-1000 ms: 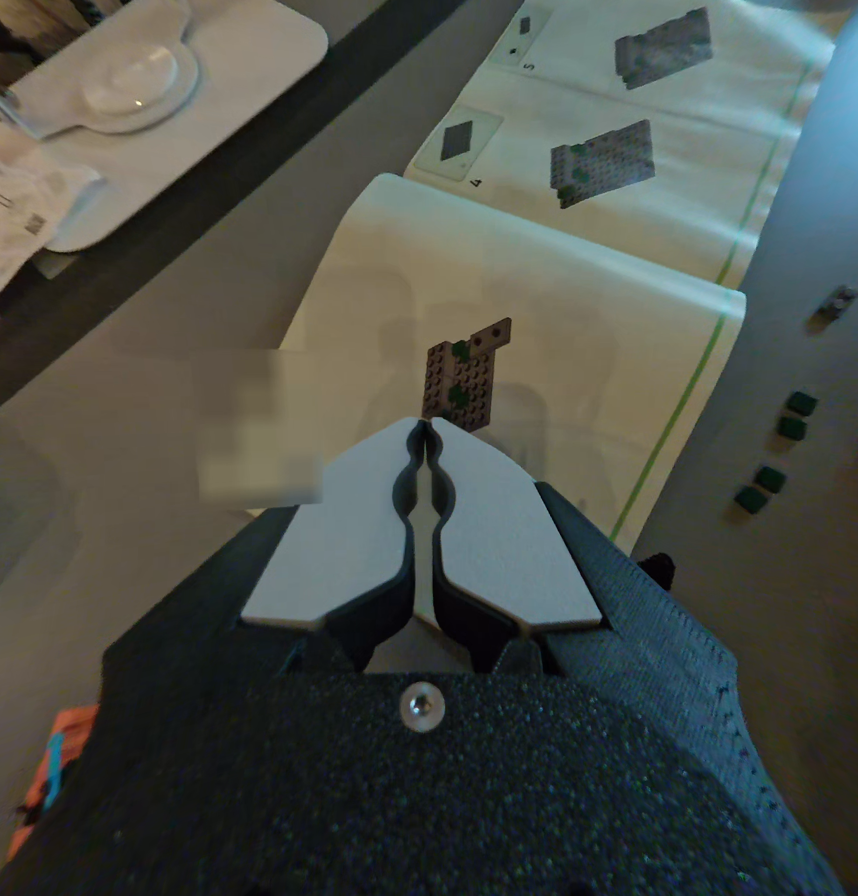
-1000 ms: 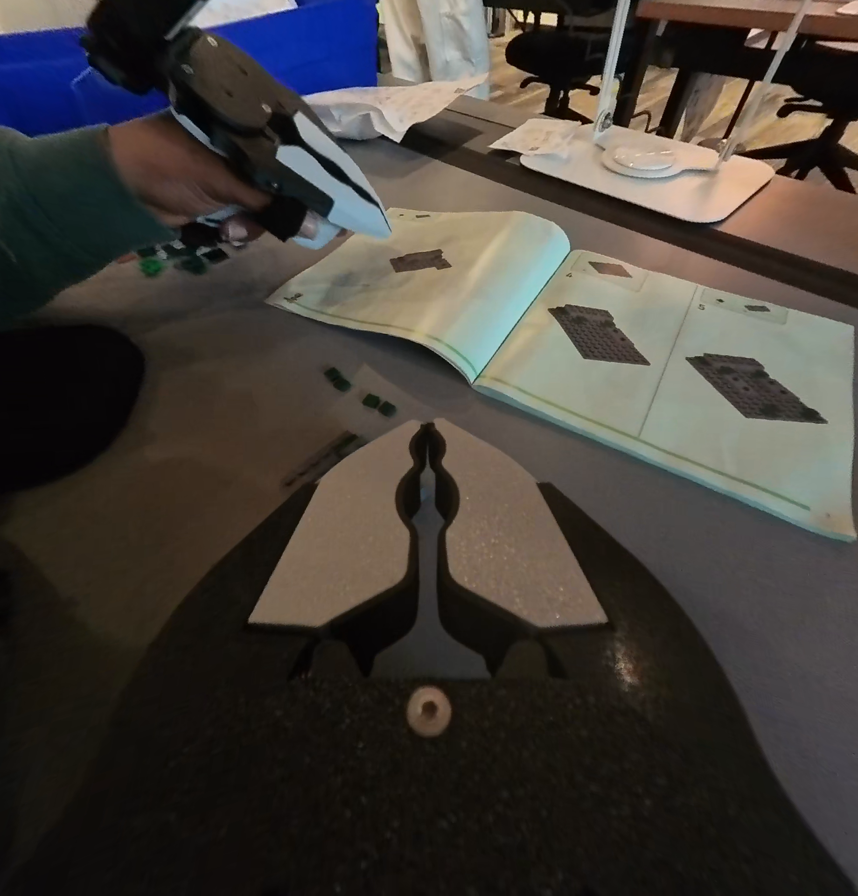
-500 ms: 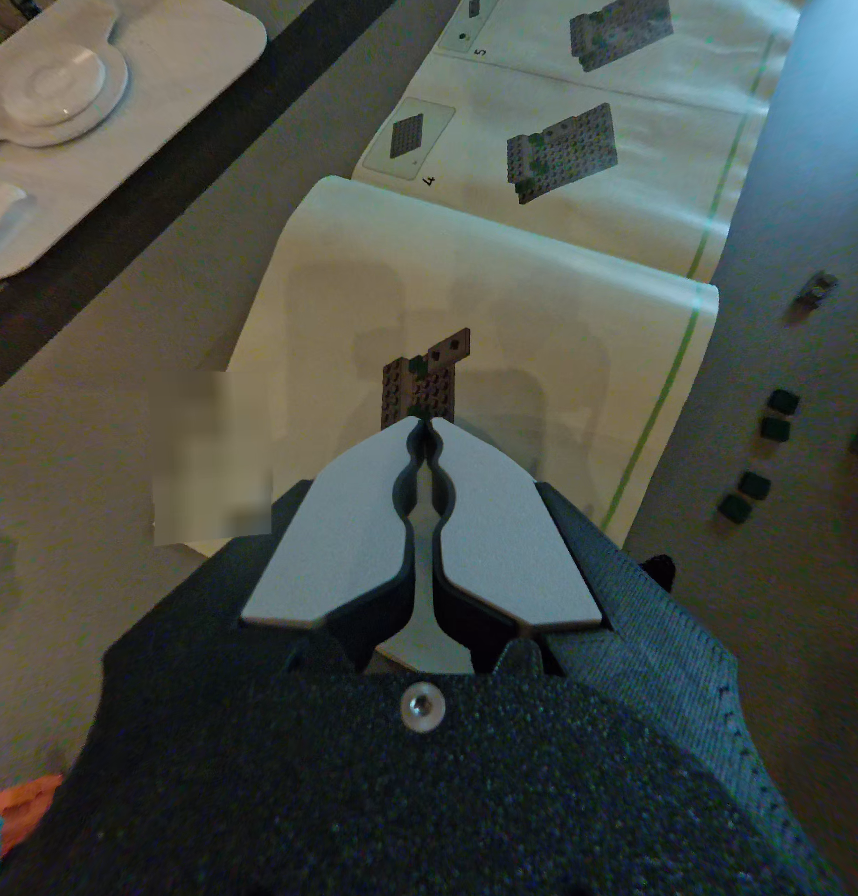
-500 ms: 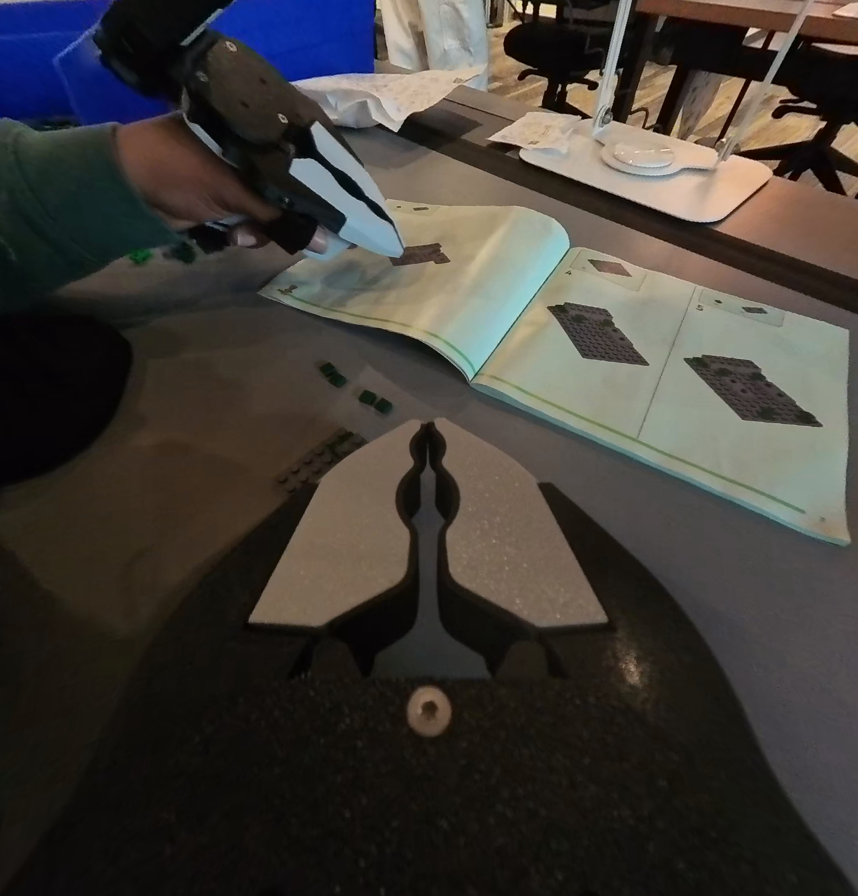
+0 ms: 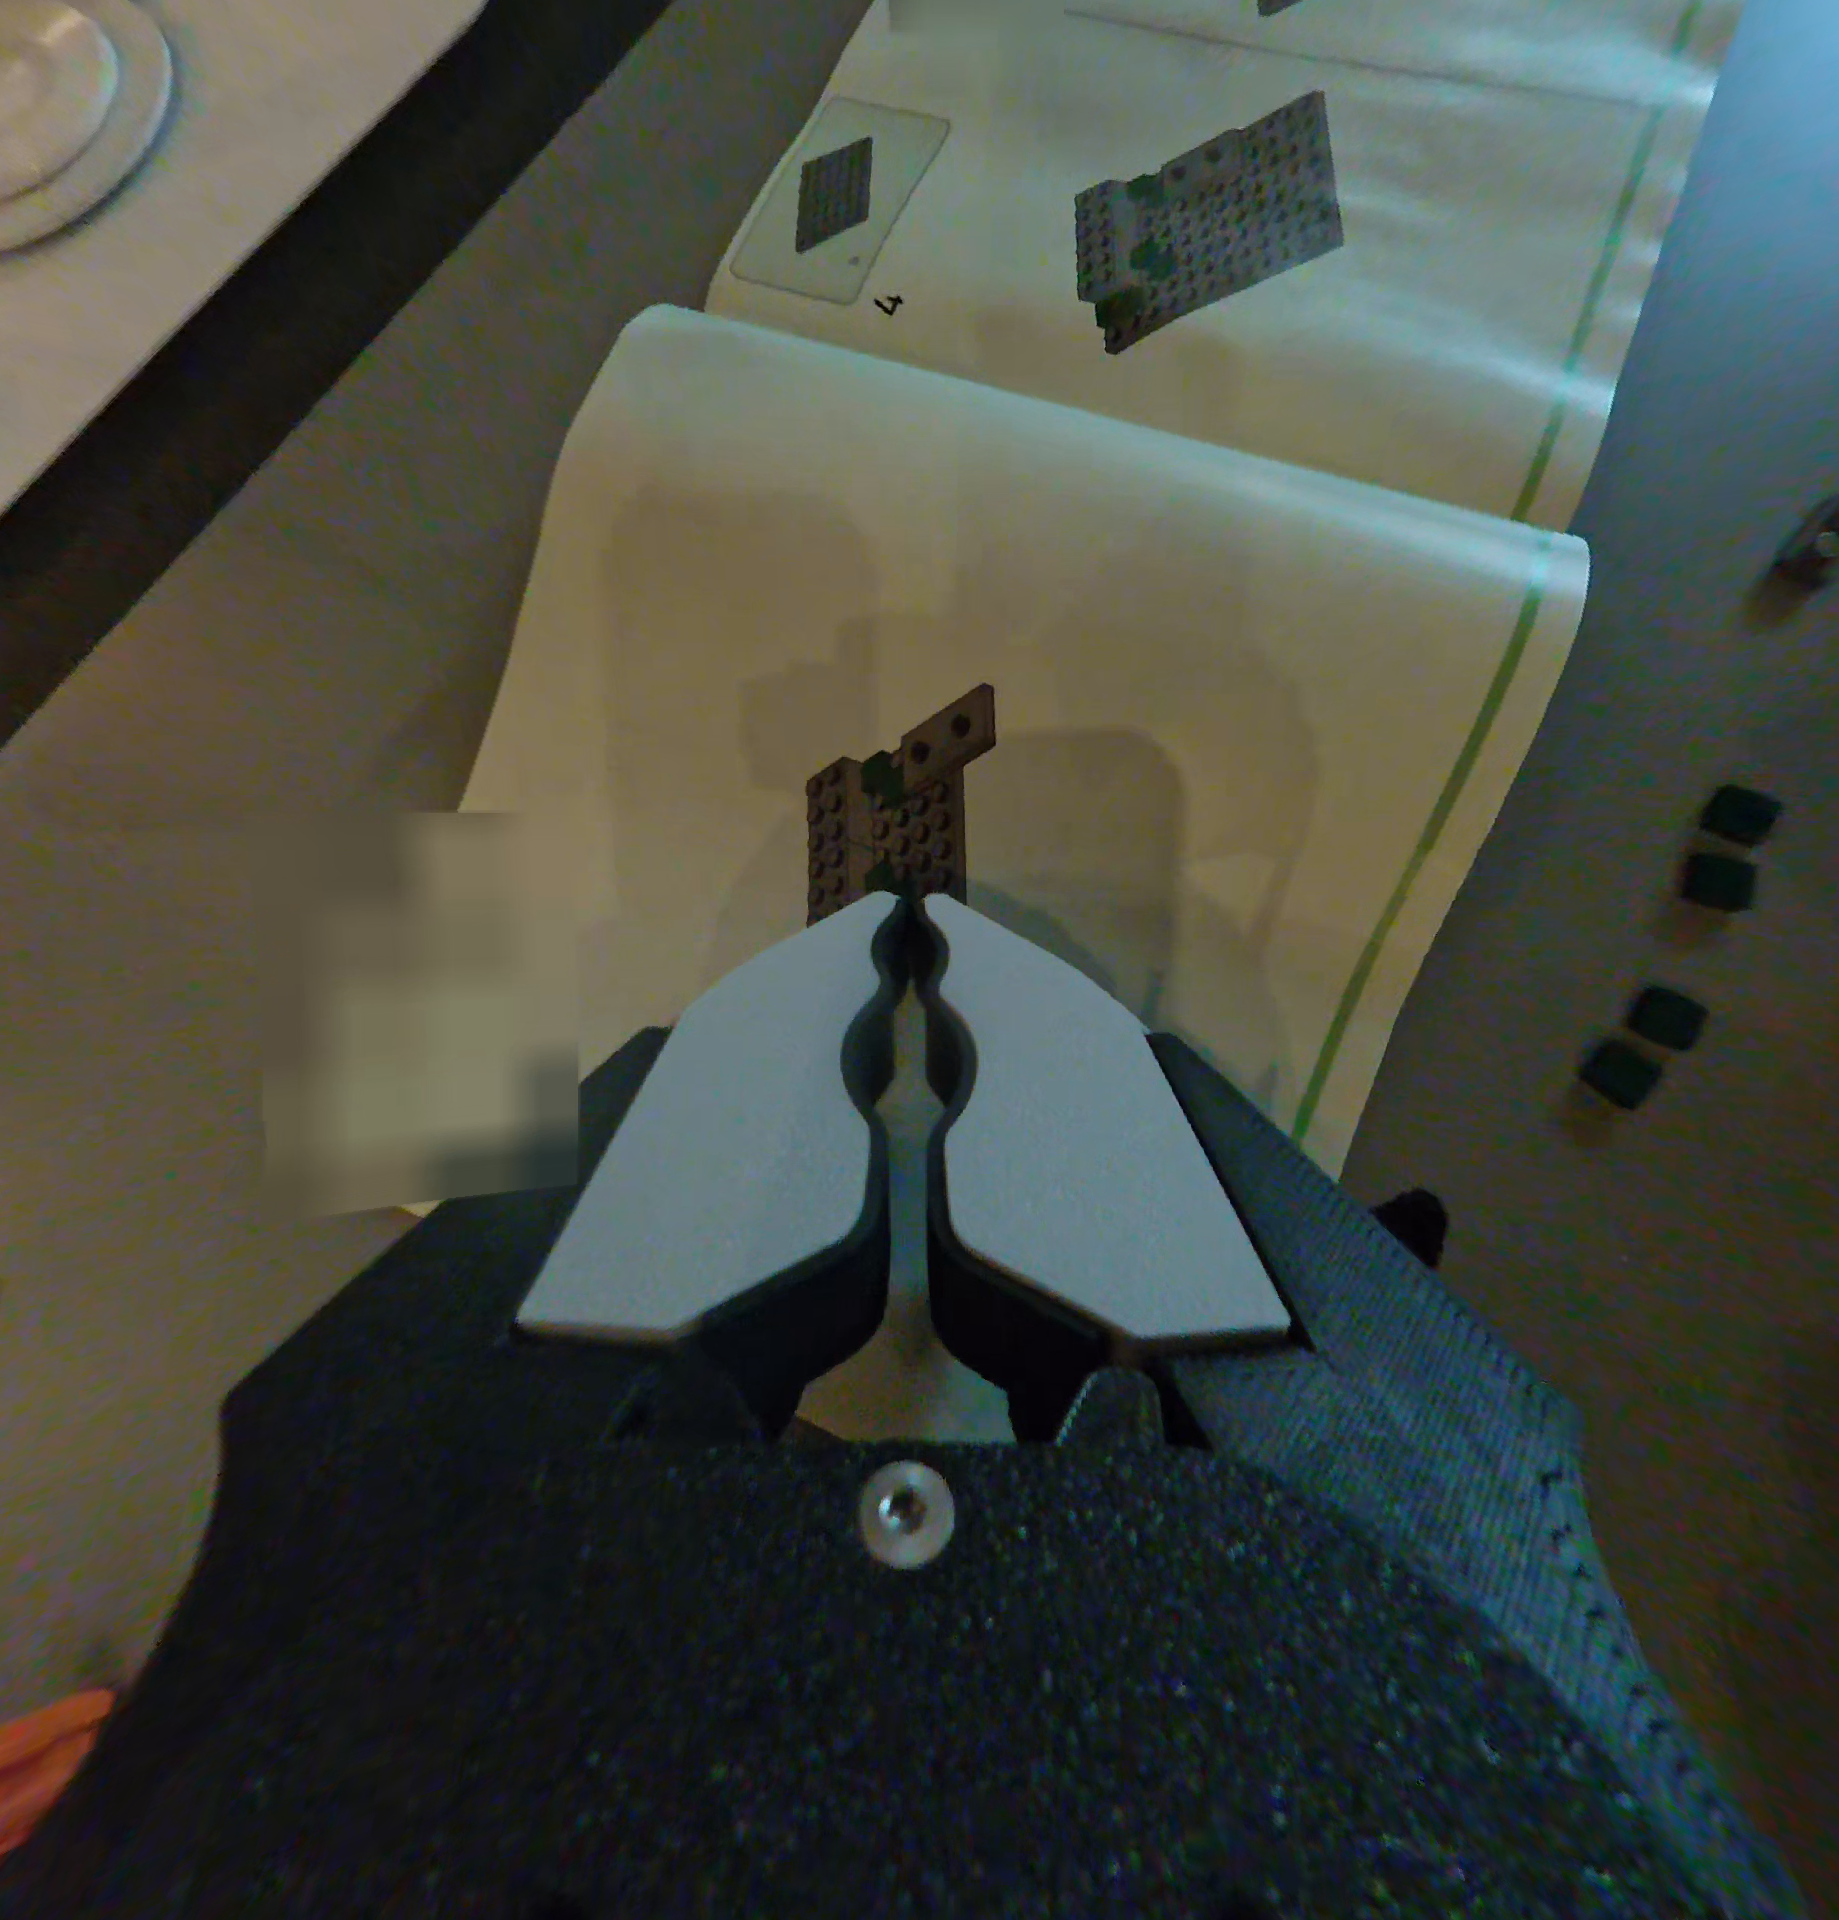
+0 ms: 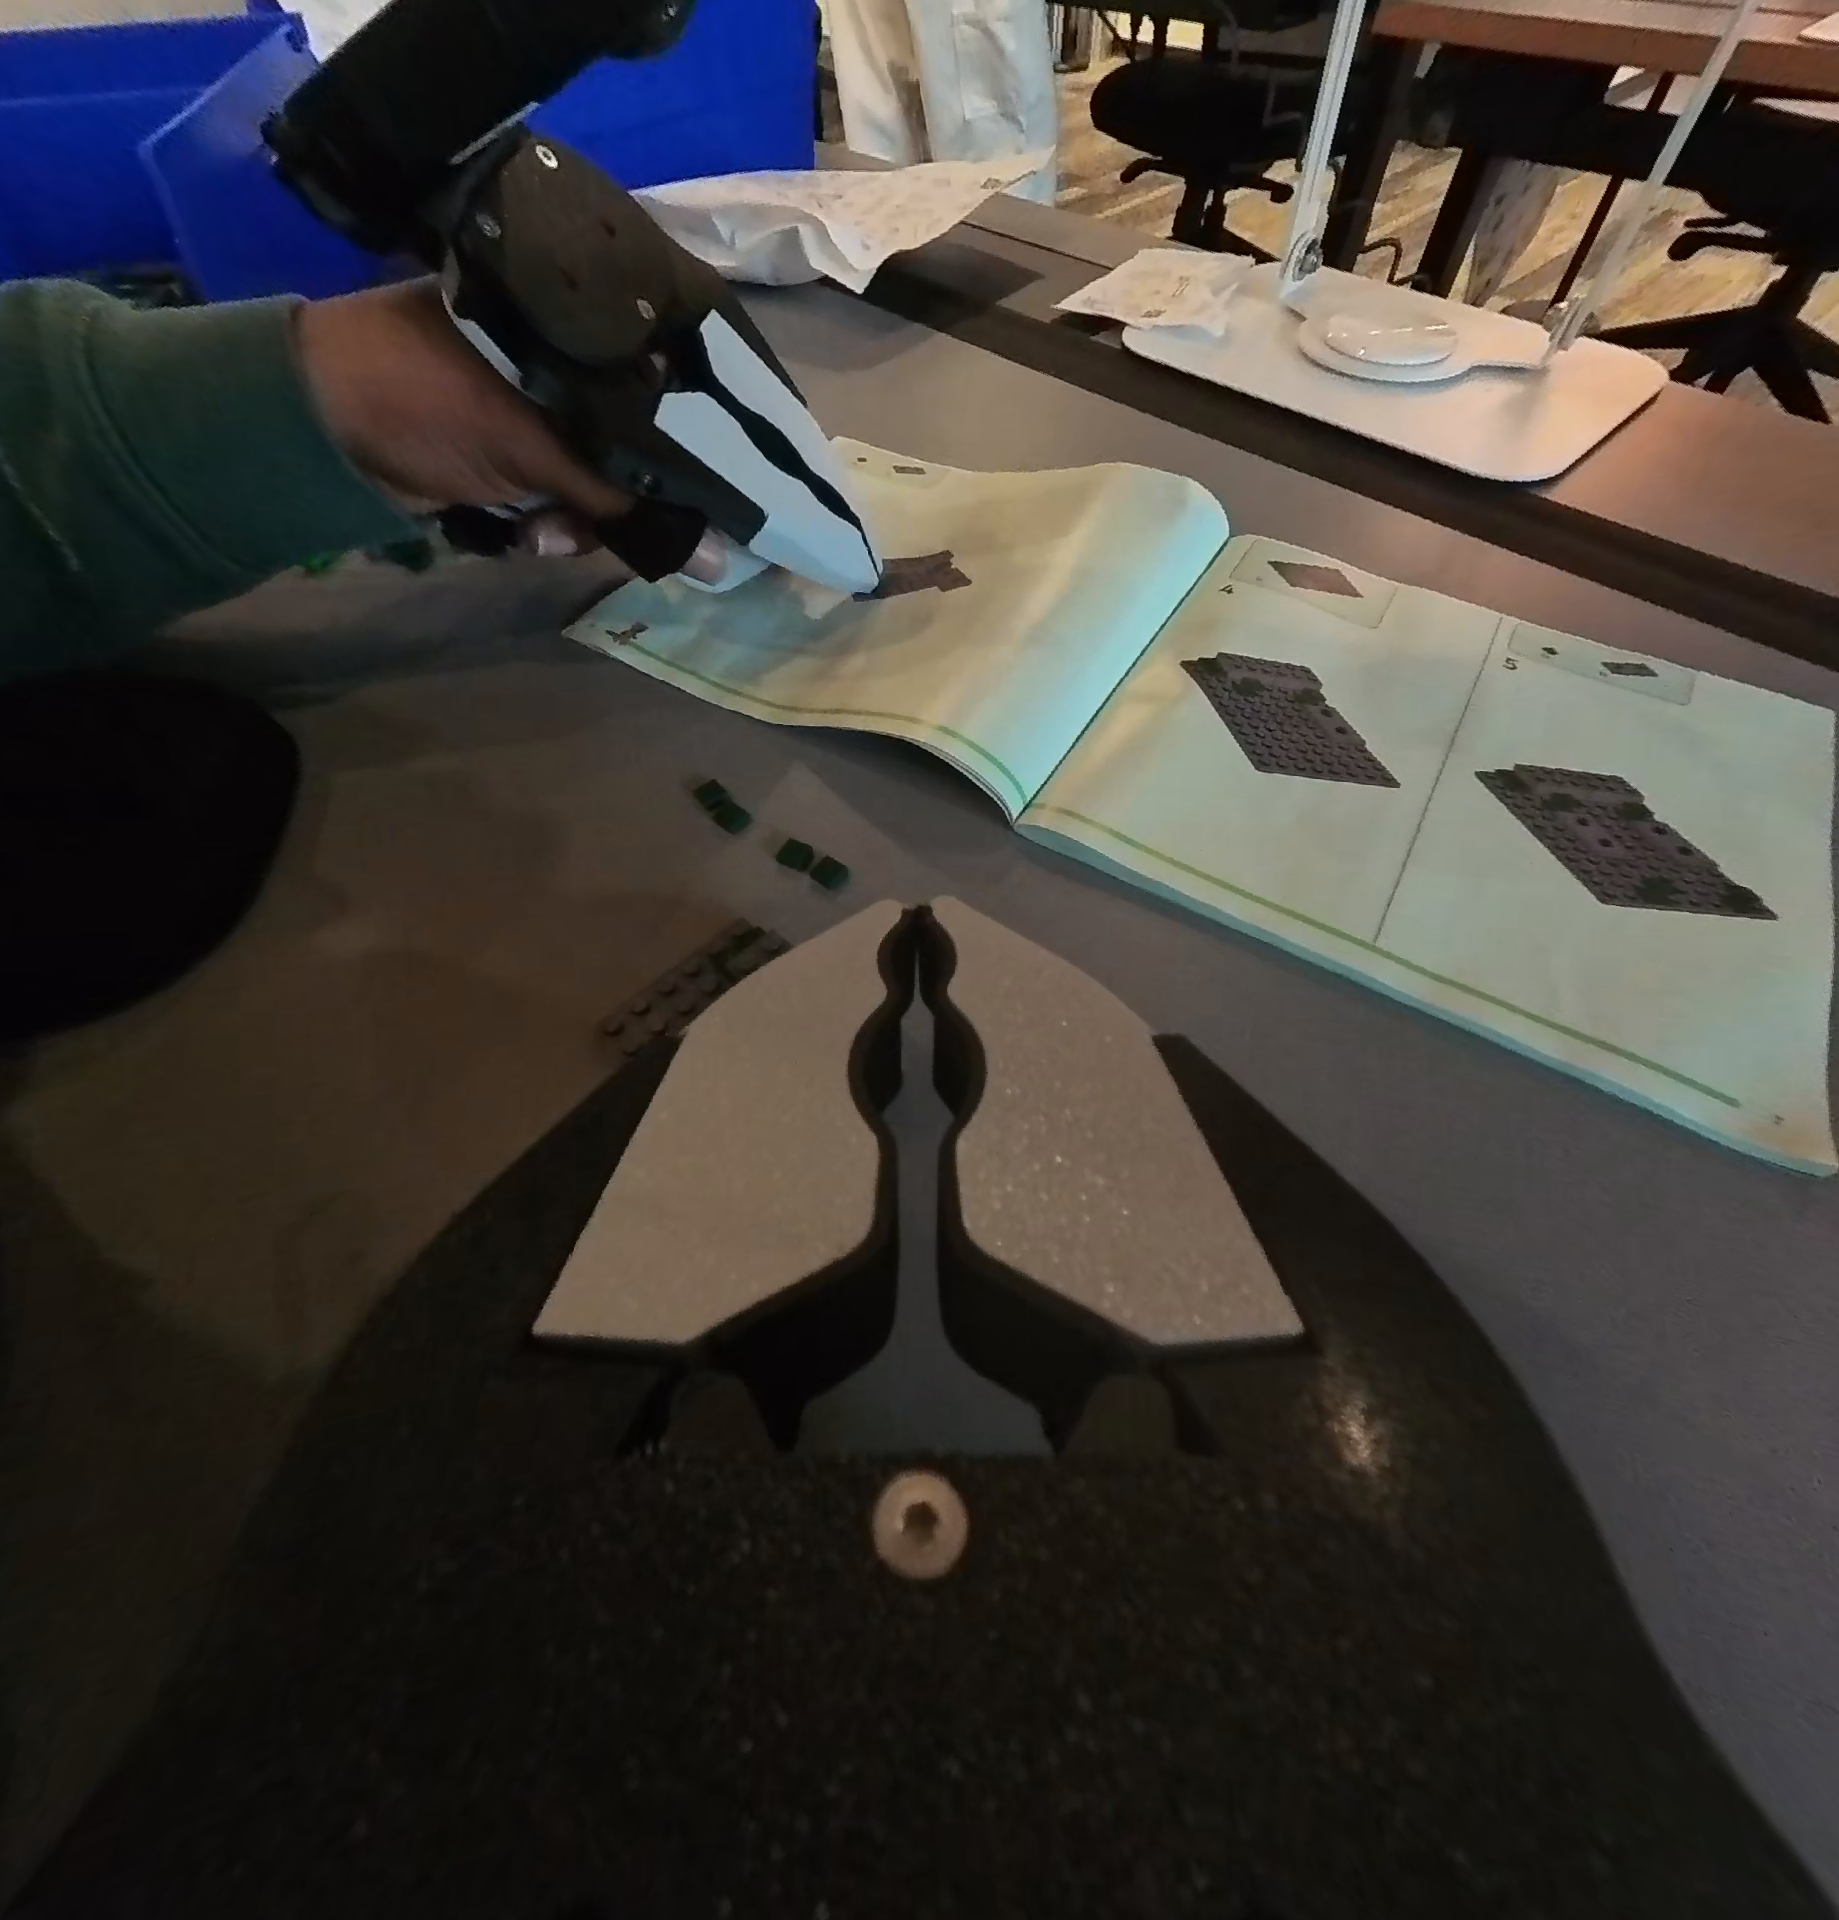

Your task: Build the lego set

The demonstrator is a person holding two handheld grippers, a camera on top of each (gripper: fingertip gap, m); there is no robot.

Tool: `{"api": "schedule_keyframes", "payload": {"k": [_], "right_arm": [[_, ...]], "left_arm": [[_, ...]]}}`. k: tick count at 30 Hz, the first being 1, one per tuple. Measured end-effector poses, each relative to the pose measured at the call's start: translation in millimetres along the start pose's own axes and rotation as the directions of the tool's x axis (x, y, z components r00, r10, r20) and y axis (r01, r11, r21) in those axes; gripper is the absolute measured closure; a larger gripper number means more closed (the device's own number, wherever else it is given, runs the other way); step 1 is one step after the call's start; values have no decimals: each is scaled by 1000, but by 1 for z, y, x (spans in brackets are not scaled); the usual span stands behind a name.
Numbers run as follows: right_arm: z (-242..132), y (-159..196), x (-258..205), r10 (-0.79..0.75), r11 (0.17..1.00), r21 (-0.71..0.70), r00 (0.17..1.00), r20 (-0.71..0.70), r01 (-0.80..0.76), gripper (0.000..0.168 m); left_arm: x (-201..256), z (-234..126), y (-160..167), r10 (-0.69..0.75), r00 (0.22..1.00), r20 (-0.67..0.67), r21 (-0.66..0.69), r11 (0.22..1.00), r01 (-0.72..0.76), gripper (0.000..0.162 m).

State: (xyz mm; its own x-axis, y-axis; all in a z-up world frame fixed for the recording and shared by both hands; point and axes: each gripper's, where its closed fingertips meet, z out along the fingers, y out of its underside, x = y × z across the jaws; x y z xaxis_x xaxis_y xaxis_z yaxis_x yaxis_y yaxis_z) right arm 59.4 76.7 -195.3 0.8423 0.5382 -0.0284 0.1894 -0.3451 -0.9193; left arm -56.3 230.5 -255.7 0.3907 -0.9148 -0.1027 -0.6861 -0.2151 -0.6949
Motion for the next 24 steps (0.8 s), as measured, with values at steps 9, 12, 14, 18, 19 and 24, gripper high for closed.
{"api": "schedule_keyframes", "payload": {"k": [9, 12, 14, 18, 19, 24], "right_arm": [[0, 0, -1, 1, 1000, 1, 1000, 8, -1, 168], [0, 0, -1, 5, 1000, 3, 1000, 11, -5, 168], [-1, -1, -1, 5, 1000, 6, 1000, 13, -5, 168], [-1, 0, -2, 5, 1000, 4, 1000, 16, -5, 168], [-1, 0, -2, 4, 1000, 5, 1000, 17, -4, 168], [-2, -1, -1, 11, 1000, 13, 1000, 16, -11, 168]], "left_arm": [[0, 1, 1, 25, 1000, 10, -28, 999, -25, 162], [0, 1, 0, 24, 1000, 4, -34, 999, -24, 162], [-3, 0, -3, 24, 1000, 12, -25, 999, -24, 162], [-11, -1, -10, 22, 1000, 11, -21, 1000, -22, 162], [-11, 0, -11, 27, 1000, 5, -26, 999, -27, 162], [-10, 7, -6, 68, 998, -9, -79, 994, -69, 162]]}}
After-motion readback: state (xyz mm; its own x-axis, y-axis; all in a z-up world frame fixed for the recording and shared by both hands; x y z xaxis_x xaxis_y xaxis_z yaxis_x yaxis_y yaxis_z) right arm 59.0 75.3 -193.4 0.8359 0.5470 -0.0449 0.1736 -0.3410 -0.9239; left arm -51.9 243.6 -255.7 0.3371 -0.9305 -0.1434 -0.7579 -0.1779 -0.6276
